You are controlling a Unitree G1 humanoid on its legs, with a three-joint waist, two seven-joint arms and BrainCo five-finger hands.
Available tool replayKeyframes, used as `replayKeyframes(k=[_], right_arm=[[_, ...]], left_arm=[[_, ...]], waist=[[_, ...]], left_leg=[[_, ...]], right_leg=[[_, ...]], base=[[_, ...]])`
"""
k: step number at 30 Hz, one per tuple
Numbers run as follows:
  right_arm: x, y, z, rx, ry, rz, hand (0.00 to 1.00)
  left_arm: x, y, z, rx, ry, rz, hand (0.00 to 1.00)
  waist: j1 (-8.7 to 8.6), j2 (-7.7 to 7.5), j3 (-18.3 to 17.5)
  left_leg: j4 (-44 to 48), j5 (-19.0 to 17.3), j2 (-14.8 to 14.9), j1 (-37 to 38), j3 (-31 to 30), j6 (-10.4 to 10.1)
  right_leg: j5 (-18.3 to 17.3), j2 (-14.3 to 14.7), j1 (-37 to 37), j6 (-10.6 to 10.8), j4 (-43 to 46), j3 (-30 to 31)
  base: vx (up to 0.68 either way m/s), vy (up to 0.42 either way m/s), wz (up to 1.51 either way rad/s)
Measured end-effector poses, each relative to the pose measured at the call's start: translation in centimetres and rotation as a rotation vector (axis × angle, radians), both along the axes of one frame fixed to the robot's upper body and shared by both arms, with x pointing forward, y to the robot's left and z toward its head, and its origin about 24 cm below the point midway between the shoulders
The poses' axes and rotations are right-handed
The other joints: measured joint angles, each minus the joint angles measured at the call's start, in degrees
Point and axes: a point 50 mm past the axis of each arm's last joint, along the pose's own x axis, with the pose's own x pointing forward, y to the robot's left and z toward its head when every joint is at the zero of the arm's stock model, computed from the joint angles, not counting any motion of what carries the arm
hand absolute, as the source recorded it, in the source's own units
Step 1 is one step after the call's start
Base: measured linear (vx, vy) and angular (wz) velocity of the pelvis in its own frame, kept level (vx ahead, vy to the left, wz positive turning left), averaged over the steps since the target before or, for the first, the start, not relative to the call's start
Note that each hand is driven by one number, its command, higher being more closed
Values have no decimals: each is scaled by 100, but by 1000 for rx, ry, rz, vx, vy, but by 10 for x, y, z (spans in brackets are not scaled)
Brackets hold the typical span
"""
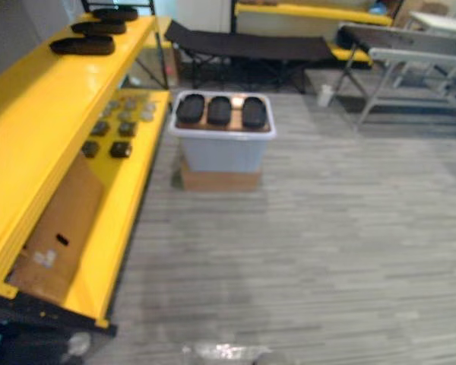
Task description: Walk over and take plastic housings, then place them on the shelf
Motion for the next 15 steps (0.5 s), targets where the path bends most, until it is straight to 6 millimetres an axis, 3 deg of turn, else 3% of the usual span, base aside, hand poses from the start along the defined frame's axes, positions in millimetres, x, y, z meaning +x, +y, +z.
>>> replayKeyframes(k=[3,4,5,6,7,8,10,11,13,15], right_arm=[[-20,7,-3,28,62,-42,0],[-25,8,-3,32,74,-54,0],[-31,5,-3,29,84,-76,0],[-33,-4,-1,4,90,-90,0],[-30,-4,-1,4,83,-89,0],[-23,-3,-1,4,63,-85,0],[-21,-10,0,-12,56,-83,0],[-21,-14,0,-24,59,-80,0],[-13,-18,2,-36,39,-62,0],[4,-21,3,-45,2,-44,0]], left_arm=[[15,-9,2,-30,-49,27,0],[16,-12,1,-41,-59,39,0],[17,-17,1,-55,-66,41,0],[13,-26,-1,-78,-59,47,0],[12,-30,-2,-88,-59,56,0],[15,-33,-1,-107,-75,94,0],[18,-37,-1,-123,-93,121,0],[18,-35,0,-125,-104,162,0],[21,-32,1,-114,-131,175,0],[25,-29,3,-109,-155,185,0]], waist=[[-63,-53,6],[-151,-61,-1],[-211,-1,-18],[-217,199,-101],[-195,236,-138],[-132,273,-136],[-129,345,-57],[-101,428,-4],[5,391,22],[78,373,30]], left_leg=[[145,-226,5,210,-161,-360],[201,-332,-15,301,-278,-505],[374,-527,82,387,-386,-641],[788,-642,288,299,-481,-764],[1168,-669,371,146,-513,-805],[2338,-719,541,-335,-676,-813],[3733,-572,785,-874,-938,-741],[5446,-527,1123,-1448,-1020,-746],[6155,-592,1224,-1866,-755,-635],[5817,-643,1051,-2307,-577,-643]], right_leg=[[599,-176,-167,-45,-507,66],[722,-264,-165,-129,-494,66],[1063,-311,-235,-370,-57,80],[683,-197,-269,-500,290,12],[571,-165,-267,-542,364,12],[445,-118,-121,-658,362,-43],[314,-22,238,-712,189,-183],[240,172,997,-806,-261,-314],[244,241,1658,-803,-765,-353],[273,228,2020,-762,-1082,-342]], base=[[366,-110,37],[517,-256,77],[526,-294,65],[538,-317,32],[443,-324,2],[351,-286,0],[445,-303,27],[447,-251,36],[391,-221,22],[330,-135,-4]])
